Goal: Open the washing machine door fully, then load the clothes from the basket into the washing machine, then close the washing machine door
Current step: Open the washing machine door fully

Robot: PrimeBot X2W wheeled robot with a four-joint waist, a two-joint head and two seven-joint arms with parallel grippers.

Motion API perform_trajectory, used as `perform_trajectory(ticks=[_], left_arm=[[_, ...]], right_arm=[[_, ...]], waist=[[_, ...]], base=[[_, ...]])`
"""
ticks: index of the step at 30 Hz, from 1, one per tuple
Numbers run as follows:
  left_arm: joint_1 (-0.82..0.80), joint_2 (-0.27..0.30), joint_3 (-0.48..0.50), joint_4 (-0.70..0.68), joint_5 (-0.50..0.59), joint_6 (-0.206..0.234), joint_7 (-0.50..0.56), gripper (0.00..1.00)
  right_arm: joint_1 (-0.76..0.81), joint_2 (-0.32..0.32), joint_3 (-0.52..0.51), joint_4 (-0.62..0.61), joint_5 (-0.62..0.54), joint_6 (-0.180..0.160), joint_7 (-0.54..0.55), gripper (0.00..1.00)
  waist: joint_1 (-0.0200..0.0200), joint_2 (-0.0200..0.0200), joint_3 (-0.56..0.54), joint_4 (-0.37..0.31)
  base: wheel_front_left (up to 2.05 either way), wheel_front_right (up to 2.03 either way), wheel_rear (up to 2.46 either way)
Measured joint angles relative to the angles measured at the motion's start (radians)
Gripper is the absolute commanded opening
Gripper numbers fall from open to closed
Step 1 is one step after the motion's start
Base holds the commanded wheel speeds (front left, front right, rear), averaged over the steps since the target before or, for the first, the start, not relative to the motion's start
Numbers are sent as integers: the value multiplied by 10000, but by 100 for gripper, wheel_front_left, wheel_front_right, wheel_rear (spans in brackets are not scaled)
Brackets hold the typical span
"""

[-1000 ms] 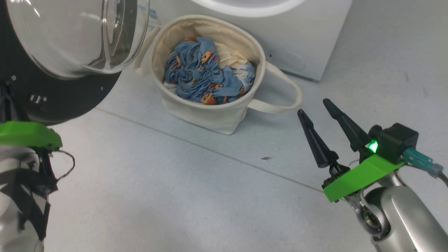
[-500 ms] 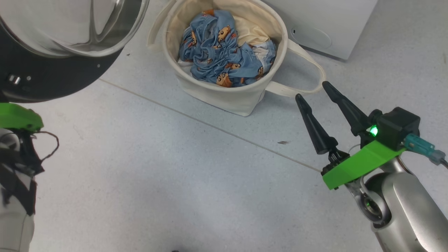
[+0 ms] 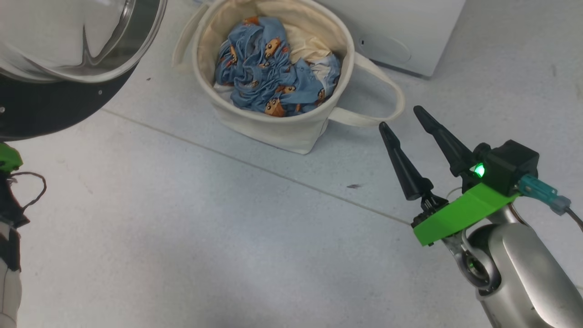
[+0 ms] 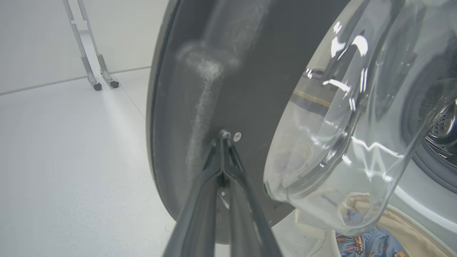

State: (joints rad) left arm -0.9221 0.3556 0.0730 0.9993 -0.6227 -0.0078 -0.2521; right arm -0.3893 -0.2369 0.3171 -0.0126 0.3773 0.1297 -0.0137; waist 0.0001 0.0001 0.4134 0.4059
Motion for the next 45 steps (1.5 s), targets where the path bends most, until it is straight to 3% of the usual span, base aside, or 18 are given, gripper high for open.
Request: perform_trajectory(ticks=[5, 6, 7, 15, 21, 25, 30, 38, 45], left_arm=[[-39, 40, 186, 270, 566, -209, 0, 0], [-33, 61, 192, 242, 717, -288, 0, 92], [-22, 65, 215, 198, 805, -326, 0, 100], [1416, -23, 178, -928, 1223, -1064, 0, 100], [3083, -180, -696, -2566, 1005, -1189, 2, 100], [4598, 445, -1877, -4625, 481, -1244, 59, 100], [6058, 1321, -2328, -5797, -192, -1244, 518, 100], [7140, 1707, -2320, -6753, -748, -1227, 1390, 100], [7554, 1948, -2403, -7463, -1122, -1231, 1718, 100]], right_arm=[[32, 35, 75, 178, 107, 0, -209, 100], [58, 40, 100, 219, 146, 0, -268, 100], [78, 44, 130, 278, 196, 0, -324, 100], [681, 90, 203, 656, 600, 0, -863, 100], [1356, 109, 186, 736, 920, 0, -1124, 100], [1801, 105, 86, 748, 1103, 0, -1216, 100], [1964, 100, 42, 759, 1273, 0, -1281, 100], [1964, 50, 27, 895, 1402, 0, -1381, 100], [1961, 12, 25, 980, 1436, 0, -1400, 100]], waist=[[0, 0, -384, -187], [-1, 0, -483, -228], [0, 0, -590, -270], [-1, 0, -1698, -832], [-1, 0, -2549, -1653], [-1, 1, -3174, -2538], [-1, 0, -3660, -3497], [-1, 0, -4108, -4828], [-1, 0, -4283, -5381]], base=[[0, 0, 0], [0, 0, 0], [0, 0, 0], [0, 0, 0], [0, 0, 0], [0, 0, 0], [0, 0, 0], [0, 0, 0], [0, 0, 0]])
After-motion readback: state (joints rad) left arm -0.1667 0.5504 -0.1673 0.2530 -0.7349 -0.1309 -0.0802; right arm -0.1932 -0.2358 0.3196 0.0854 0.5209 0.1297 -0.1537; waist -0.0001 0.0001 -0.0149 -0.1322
